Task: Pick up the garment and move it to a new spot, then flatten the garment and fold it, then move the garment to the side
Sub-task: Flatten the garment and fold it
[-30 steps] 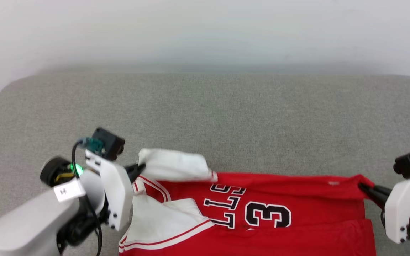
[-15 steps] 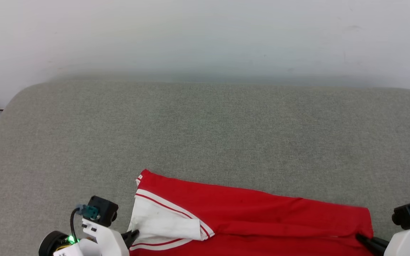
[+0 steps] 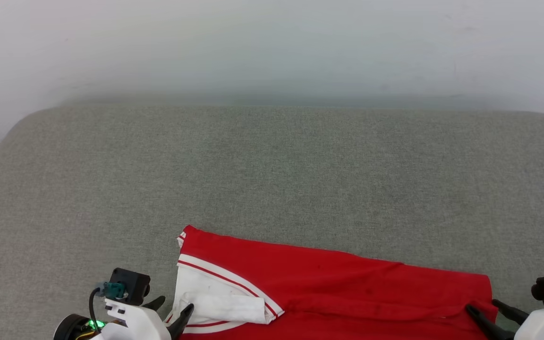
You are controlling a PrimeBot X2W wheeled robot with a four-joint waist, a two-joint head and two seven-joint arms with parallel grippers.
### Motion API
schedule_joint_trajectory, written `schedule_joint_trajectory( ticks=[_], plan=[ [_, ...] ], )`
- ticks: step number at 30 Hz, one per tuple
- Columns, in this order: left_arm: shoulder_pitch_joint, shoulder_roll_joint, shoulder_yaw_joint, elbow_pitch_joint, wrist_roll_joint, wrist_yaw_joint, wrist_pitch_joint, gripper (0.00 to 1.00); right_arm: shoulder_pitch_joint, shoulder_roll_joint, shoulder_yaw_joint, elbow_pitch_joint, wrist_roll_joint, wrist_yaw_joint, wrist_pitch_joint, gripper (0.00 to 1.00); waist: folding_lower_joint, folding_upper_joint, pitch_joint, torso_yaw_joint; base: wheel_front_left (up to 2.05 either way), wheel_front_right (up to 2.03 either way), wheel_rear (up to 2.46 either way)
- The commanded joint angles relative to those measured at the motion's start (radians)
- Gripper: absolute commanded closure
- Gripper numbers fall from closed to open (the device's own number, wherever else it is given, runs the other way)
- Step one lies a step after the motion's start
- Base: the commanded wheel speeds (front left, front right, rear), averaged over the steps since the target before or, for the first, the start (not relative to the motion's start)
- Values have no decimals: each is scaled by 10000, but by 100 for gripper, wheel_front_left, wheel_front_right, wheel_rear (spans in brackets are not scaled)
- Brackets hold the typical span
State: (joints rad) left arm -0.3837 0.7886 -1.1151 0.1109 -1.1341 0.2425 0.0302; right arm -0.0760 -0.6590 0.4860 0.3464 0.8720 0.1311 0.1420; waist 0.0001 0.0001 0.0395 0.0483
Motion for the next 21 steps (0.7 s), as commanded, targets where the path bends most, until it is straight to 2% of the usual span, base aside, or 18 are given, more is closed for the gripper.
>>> schedule_joint_trajectory(
  ticks=[1, 6, 11, 16, 21],
  plan=[
    [220, 41, 121, -14, 102, 109, -299, 0, 277, -67, -160, -140, 54, -9, -175, 0, -1, -1, -93, 26, 0, 0, 0],
    [522, 105, 442, -277, 399, 667, -1410, 0, 620, -415, -916, -911, 322, -9, -447, 0, -1, -1, -299, 32, 0, 0, 0],
    [691, 123, 882, -530, 819, 1488, -2434, 0, 806, -835, -1733, -1542, 494, -9, -103, 0, -1, -1, -404, 52, 0, 0, 0],
    [877, -55, 1498, -634, 1482, 2168, -2899, 0, 929, -1242, -2114, -1881, 884, -9, 1181, 0, -1, -1, -427, 124, 0, 0, 0],
    [1360, -538, 2820, -860, 2473, 2669, -2965, 0, 1049, -1413, -2304, -1855, 1478, -9, 2702, 0, -1, -1, -310, 269, 0, 0, 0]
  ],
)
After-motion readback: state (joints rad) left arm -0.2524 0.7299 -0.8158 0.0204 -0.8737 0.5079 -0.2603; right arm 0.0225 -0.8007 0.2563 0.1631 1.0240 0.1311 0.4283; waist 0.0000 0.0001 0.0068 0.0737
